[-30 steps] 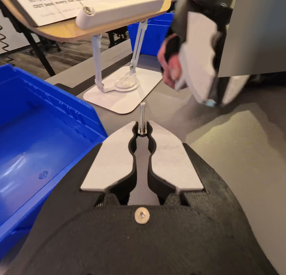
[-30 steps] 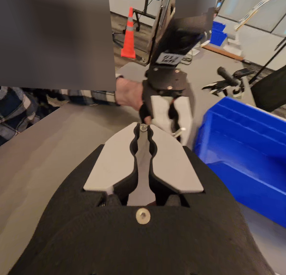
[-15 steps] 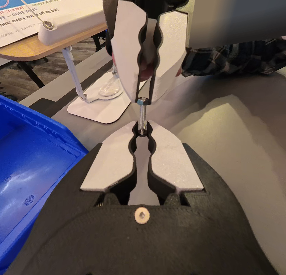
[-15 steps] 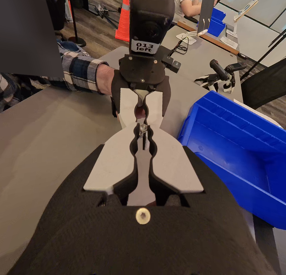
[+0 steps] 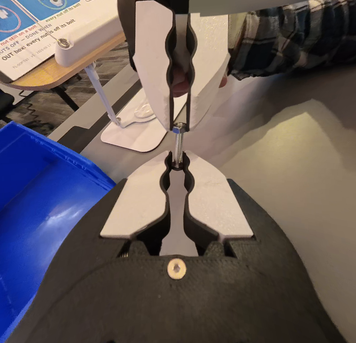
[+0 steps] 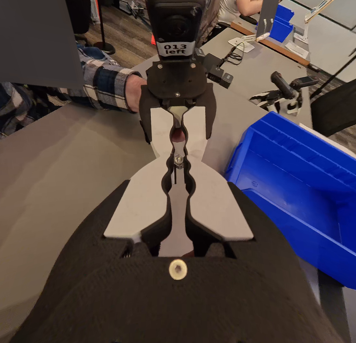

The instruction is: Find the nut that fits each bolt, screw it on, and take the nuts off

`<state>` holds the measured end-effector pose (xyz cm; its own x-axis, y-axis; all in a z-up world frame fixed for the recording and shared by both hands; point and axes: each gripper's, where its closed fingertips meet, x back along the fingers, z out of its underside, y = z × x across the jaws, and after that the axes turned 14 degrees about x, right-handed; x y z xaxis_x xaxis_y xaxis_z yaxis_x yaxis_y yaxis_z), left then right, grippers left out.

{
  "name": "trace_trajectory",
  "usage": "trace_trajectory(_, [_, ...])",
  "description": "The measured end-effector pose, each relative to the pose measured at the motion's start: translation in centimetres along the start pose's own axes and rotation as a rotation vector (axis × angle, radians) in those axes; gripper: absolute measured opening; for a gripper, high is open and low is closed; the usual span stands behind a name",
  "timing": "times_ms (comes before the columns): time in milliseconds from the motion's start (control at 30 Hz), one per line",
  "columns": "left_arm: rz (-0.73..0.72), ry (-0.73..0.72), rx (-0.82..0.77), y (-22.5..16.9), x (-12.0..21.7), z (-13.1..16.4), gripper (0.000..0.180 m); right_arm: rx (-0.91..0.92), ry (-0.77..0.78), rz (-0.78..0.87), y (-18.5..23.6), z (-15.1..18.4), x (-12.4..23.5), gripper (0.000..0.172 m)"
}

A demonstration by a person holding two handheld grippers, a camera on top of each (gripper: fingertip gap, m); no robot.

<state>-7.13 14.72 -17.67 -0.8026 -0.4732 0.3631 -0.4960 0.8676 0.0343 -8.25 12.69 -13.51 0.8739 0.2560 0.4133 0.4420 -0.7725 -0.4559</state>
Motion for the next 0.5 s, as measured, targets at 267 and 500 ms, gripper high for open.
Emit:
trace_trajectory(267, [-0.162,0.006,-0.017,2.2,0.3,0.0,0.010,-0.024,0.009,0.124,-1.7,0.8,-0.3,0.010])
trace_trajectory(500, [-0.295,-0.002,-0.026,4.0,0.5,-0.1,0.010,-0.097,-0.029,0.238,-3.0,1.2,-0.7,0.010])
